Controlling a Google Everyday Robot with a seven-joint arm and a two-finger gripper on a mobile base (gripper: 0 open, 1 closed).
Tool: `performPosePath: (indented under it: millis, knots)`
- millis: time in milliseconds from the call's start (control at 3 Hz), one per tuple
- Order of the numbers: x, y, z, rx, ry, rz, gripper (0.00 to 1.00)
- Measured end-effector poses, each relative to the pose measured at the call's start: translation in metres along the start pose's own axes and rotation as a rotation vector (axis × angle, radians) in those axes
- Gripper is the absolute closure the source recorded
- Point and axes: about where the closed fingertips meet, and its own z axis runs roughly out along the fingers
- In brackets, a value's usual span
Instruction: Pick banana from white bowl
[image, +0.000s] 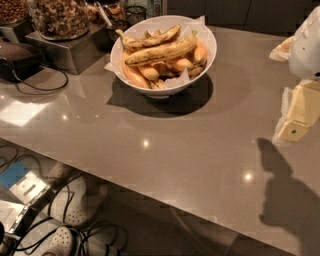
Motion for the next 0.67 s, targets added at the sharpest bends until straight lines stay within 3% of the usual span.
performPosePath:
  millis: [333, 667]
  knots:
    - [-0.008, -0.007, -0.003, 0.024, 0.007, -0.004, 0.00]
    - [-0.037, -0.026, -0.003, 0.023, -0.007, -0.044, 0.00]
